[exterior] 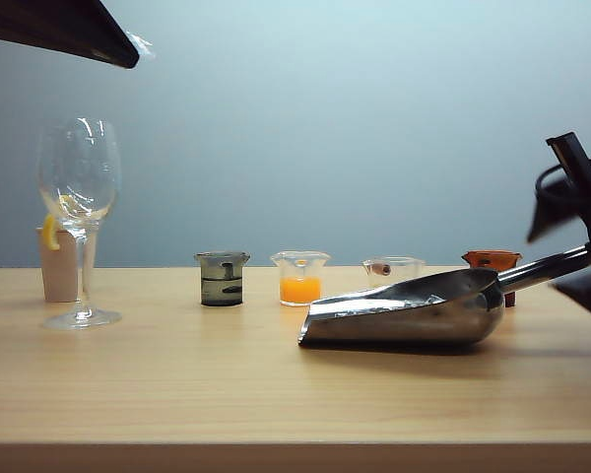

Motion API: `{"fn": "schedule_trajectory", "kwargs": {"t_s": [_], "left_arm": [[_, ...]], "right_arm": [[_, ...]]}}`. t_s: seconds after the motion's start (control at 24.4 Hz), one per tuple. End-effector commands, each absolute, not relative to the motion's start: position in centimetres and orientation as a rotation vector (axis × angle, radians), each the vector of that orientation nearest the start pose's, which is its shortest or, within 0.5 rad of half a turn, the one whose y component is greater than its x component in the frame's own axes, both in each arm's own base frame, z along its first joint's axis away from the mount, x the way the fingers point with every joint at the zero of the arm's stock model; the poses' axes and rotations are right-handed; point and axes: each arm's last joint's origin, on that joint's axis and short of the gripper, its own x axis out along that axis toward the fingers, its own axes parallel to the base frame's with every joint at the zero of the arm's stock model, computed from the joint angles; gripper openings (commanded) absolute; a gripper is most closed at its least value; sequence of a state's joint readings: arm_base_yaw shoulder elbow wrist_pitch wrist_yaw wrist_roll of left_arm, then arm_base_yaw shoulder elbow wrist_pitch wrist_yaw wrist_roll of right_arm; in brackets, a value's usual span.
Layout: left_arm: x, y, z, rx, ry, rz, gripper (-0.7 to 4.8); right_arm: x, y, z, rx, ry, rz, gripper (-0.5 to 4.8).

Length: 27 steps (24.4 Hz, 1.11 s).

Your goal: Pick up the ice scoop on the desk filled with ice cubes, pour the ice into the goblet, and finally put the scoop back on the table.

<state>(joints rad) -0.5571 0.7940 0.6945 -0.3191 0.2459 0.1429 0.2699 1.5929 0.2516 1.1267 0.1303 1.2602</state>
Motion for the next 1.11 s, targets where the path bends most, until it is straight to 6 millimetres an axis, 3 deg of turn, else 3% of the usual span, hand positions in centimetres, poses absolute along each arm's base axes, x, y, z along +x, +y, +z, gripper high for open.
{"fn": "schedule_trajectory", "kwargs": {"t_s": [0.04,0.12,0.33,0.45,0.82,1.11], "left_arm": [[14.2,-9.7,28.9,0.205,0.356,-0.823,-0.05],[14.2,-9.7,29.0,0.205,0.356,-0.823,-0.05],[14.2,-9.7,28.9,0.205,0.358,-0.823,-0.05],[14.2,-9.7,28.9,0.205,0.358,-0.823,-0.05],[13.8,-9.2,29.3,0.206,0.342,-0.769,-0.05],[12.1,-7.4,30.6,0.18,0.278,-0.559,-0.05]], "right_arm": [[22.8,5.9,12.4,1.213,0.249,-0.012,0.95],[22.7,5.9,12.3,1.212,0.253,-0.015,0.55],[22.7,5.8,12.2,1.209,0.262,-0.028,0.43],[22.7,5.8,12.2,1.214,0.267,-0.03,-0.09],[22.8,5.9,12.5,1.43,0.267,-0.012,-0.09],[23.6,6.4,14.0,1.474,0.258,0.141,-0.09]]}}
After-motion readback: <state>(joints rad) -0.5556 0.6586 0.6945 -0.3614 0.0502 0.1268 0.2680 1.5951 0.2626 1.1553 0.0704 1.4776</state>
